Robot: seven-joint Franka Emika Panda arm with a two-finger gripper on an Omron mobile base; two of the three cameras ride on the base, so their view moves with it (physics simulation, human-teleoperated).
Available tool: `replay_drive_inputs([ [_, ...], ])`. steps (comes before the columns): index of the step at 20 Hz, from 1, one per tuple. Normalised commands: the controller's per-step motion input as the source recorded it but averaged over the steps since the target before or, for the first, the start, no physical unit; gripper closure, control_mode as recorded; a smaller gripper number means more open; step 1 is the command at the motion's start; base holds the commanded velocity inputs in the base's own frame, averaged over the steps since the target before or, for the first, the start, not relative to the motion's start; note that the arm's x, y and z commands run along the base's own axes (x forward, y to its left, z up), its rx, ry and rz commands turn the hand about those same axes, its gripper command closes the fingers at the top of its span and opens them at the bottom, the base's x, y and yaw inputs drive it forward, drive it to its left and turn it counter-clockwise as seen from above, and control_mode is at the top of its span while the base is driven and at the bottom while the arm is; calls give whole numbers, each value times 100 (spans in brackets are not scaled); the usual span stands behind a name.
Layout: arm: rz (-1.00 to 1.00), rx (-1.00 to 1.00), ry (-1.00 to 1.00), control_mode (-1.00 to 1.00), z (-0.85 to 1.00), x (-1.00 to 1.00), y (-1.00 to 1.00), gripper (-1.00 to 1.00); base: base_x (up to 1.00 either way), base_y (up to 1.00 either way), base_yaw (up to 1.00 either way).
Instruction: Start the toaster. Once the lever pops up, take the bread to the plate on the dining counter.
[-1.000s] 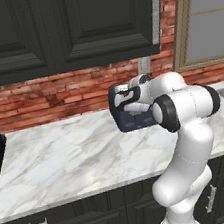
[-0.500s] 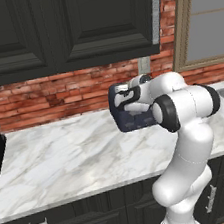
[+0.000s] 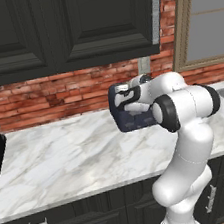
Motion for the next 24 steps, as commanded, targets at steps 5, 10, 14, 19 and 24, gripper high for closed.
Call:
replay_drive_inputs([
  [5,0,0,0,-100,0,0,0,100,0,0,0],
  [10,0,0,0,-100,0,0,0,100,0,0,0],
  [14,0,0,0,-100,0,0,0,100,0,0,0],
  [19,0,0,0,-100,0,0,0,100,0,0,0],
  [24,0,0,0,-100,0,0,0,100,0,0,0],
])
